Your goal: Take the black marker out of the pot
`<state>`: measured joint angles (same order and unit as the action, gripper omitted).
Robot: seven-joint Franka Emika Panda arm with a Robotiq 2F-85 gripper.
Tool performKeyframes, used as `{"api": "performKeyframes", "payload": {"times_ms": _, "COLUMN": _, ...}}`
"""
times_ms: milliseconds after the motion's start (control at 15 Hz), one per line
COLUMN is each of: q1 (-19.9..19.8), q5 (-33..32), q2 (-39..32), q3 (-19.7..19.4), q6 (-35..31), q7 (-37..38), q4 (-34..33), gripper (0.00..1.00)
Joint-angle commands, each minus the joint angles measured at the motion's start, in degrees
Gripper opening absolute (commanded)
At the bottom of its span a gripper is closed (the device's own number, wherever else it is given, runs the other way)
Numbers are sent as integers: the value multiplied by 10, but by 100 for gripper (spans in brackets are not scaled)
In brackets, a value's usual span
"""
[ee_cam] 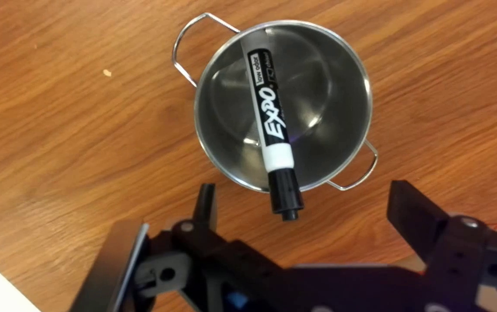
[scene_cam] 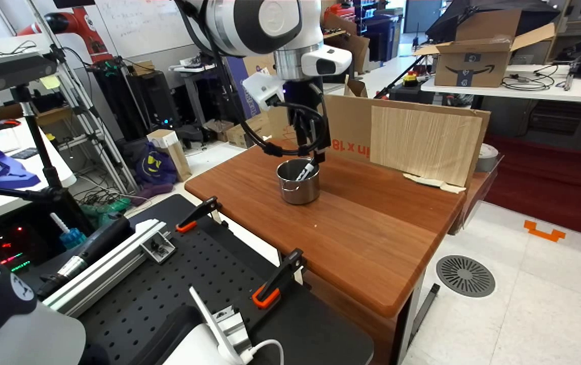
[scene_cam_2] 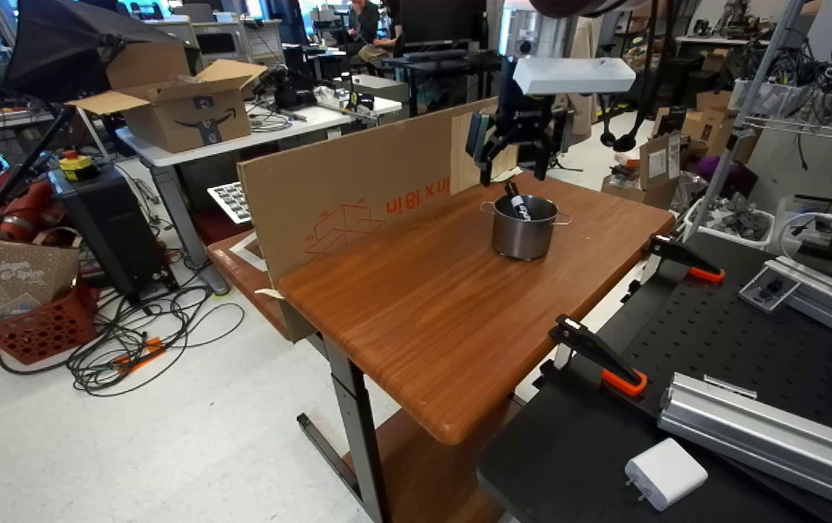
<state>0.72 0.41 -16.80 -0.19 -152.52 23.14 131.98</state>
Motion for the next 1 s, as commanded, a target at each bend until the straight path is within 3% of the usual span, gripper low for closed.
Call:
{"api": "performKeyframes", "payload": {"times_ms": 0, "q1": 17, "q5": -2, "q2": -22, "q3": -17, "q6": 18, "q7": -4, "q4": -26, "gripper": 74}}
{"api": "performKeyframes", "payload": {"times_ms": 600, "q1": 36, "q5": -10, "q2": -50, "q3": -41, "q6": 20, "q7": 8, "q4": -54, "gripper": 5}}
{"api": "performKeyframes", "payload": {"times_ms": 667, "q1": 37, "q5": -9, "q2": -48, "q3": -42, "q6": 19, "q7": 8, "q4": -53, "gripper": 1}}
{"api": "performKeyframes", "payload": {"times_ms": 933, "q1": 35, "q5": -3, "q2": -33, "q3": -40, "q6": 17, "q7": 1, "q4": -44, "gripper": 5}}
